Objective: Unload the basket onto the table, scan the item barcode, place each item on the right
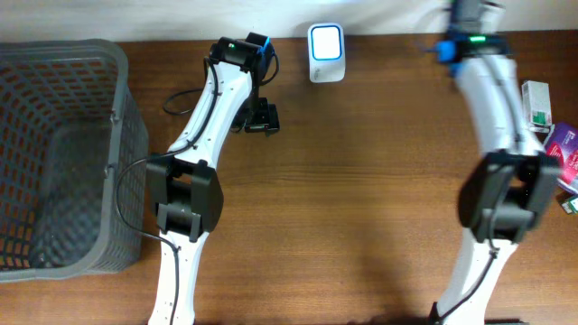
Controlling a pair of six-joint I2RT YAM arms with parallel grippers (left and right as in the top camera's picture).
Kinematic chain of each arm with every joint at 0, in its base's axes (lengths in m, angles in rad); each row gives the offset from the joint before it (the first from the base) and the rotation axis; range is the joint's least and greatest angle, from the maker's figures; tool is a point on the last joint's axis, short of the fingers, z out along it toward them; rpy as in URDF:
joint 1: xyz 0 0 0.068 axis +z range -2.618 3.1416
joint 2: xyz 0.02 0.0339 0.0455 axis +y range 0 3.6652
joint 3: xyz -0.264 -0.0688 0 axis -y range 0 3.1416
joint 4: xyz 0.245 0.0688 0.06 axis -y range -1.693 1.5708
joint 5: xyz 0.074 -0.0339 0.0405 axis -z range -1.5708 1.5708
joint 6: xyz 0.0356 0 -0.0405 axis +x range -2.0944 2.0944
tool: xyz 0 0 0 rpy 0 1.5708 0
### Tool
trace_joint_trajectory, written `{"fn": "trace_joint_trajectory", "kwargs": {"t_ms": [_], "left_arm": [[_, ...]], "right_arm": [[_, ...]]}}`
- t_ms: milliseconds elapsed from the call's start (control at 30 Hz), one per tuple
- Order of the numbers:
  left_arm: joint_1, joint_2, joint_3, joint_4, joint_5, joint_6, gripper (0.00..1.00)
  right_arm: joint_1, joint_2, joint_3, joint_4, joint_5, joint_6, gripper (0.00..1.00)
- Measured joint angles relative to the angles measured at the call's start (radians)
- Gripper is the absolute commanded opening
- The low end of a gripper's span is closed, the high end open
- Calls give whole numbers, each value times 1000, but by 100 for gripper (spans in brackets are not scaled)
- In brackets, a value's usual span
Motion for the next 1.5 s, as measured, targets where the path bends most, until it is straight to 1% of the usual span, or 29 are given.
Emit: {"fn": "trace_joint_trajectory", "kwargs": {"t_ms": [33, 67, 100, 133, 167, 200, 233, 267, 367, 400, 433, 467, 533, 567, 600, 700, 733, 767, 833, 900, 967, 1200, 1333, 1400, 1433, 1500], "left_arm": [[0, 0, 0, 0, 0, 0, 99], [0, 0, 0, 0, 0, 0, 99], [0, 0, 0, 0, 0, 0, 99], [0, 0, 0, -1, 0, 0, 99], [0, 0, 0, -1, 0, 0, 99], [0, 0, 0, 0, 0, 0, 99], [0, 0, 0, -1, 0, 0, 99], [0, 0, 0, 0, 0, 0, 99], [0, 0, 0, -1, 0, 0, 99], [0, 0, 0, 0, 0, 0, 99], [0, 0, 0, -2, 0, 0, 99], [0, 0, 0, -1, 0, 0, 99], [0, 0, 0, -2, 0, 0, 99], [0, 0, 0, -3, 0, 0, 99], [0, 0, 0, 0, 0, 0, 99], [0, 0, 0, -1, 0, 0, 99], [0, 0, 0, -2, 0, 0, 99], [0, 0, 0, 0, 0, 0, 99], [0, 0, 0, -1, -3, 0, 99], [0, 0, -1, -3, -3, 0, 99], [0, 0, -1, 0, -3, 0, 99], [0, 0, -1, 0, -3, 0, 99], [0, 0, -1, 0, -3, 0, 99], [0, 0, -1, -1, -3, 0, 99], [0, 0, -1, 0, -3, 0, 99], [0, 0, -1, 0, -3, 0, 99]], "right_arm": [[-97, -1, 3, -75, -6, 21, 6], [-163, 4, 3, -106, -32, 27, 15], [-201, 5, 3, -127, -102, 27, 15], [-250, 11, 3, -152, -185, 29, 29], [-277, 16, 3, -159, -215, 28, 45], [-322, 19, 3, -178, -243, 36, 57], [-359, 19, 3, -200, -256, 34, 62], [-381, 19, 3, -224, -262, 31, 63], [-459, 4, 3, -326, -281, 35, 65], [-465, -4, 2, -340, -282, 35, 99], [-478, -56, 1, -373, -294, 35, 98], [-470, -186, -2, -454, -377, 39, 99], [-455, -346, -2, -533, -504, 39, 99], [-432, -470, -2, -625, -579, 35, 99], [-404, -561, -1, -671, -617, 16, 99], [-269, -724, -40, -744, -644, -27, 98], [-170, -855, -88, -757, -661, -38, 98], [-126, -930, -129, -743, -657, -38, 99], [6, -1163, -309, -766, -666, -40, 98], [26, -1278, -453, -775, -665, -40, 98], [27, -1345, -567, -793, -665, -41, 99], [56, -1345, -595, -810, -668, -40, 98], [56, -1345, -602, -810, -719, -40, 99], [56, -1355, -677, -802, -727, -40, 98], [56, -1371, -716, -776, -726, -40, 98], [58, -1497, -890, -580, -724, -41, 98]]}}
